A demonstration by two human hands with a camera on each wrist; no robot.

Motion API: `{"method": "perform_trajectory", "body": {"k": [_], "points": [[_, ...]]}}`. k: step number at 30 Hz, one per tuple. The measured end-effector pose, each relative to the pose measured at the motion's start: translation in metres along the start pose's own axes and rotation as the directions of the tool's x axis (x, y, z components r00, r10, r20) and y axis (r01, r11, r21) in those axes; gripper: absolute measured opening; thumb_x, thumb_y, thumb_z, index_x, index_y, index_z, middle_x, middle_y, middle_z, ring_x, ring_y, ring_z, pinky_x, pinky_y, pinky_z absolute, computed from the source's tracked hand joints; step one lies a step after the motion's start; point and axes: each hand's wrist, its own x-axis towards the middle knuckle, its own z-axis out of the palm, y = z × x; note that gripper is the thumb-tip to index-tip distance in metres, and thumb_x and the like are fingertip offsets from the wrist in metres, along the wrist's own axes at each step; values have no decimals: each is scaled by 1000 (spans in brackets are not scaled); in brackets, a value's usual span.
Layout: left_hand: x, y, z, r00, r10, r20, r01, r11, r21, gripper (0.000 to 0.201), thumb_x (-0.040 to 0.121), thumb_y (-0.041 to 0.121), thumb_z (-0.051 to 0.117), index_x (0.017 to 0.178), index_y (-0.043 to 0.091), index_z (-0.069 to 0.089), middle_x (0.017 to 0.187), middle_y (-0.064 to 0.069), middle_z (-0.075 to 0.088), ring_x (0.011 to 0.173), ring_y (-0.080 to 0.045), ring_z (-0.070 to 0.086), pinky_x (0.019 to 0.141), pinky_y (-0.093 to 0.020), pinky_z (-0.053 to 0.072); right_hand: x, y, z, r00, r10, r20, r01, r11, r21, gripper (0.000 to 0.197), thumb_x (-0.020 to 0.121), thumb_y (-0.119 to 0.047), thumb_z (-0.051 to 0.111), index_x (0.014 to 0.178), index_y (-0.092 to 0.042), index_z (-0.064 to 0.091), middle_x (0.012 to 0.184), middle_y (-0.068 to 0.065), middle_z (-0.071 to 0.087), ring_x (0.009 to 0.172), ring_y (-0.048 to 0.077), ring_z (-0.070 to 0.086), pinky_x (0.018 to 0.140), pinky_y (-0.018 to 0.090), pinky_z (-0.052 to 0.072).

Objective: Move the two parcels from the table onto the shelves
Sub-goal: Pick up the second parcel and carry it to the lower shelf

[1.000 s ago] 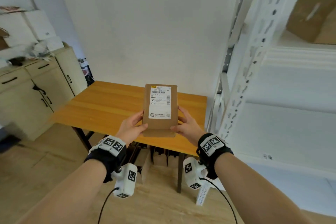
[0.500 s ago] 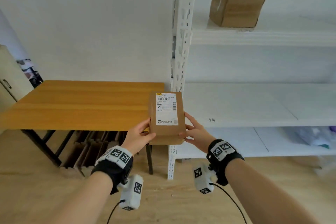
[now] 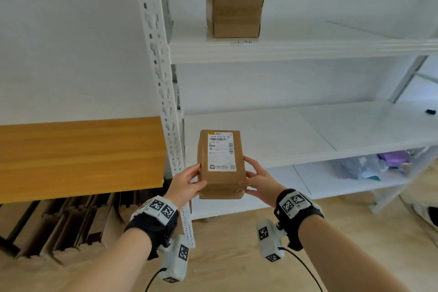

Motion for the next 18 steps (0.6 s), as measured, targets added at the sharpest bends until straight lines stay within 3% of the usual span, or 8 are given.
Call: {"method": "perform_trajectory", "body": {"k": [3,8,12,18], "points": [[44,12,23,1000,-17,-25,17,1000,-12,62,87,-3,60,143,15,41,144,-7,48,126,-22,51,97,-34,46,36,-18,-36,1000,-8,29,8,1000,-10,78,82,18,51,141,-31,37,134,14,57,126,33,50,97,43,41],[119,23,49,991,-88,-97,82,995,-63,61,87,0,62,142,19,43,137,-12,52,121,-30,55,100,-40,48,103,-50,-82,996,6,84,-1,999,-54,74,84,15,55,141,-29,36,124,7,61,117,28,55,88,36,47],[174,28,57,979,-145,-141,128,984,-127,59,88,-2,59,141,18,44,130,-13,58,116,-27,57,100,-38,46,155,-66,-101,994,32,109,-24,997,-75,76,84,12,55,144,-29,33,133,8,58,117,26,55,92,38,43],[245,20,56,962,-219,-163,190,966,-178,55,91,-1,55,141,18,45,128,-13,60,115,-25,58,101,-38,45,227,-75,-113,985,90,147,-79,994,-78,77,86,12,54,147,-27,28,141,9,52,111,23,54,74,28,46]]}}
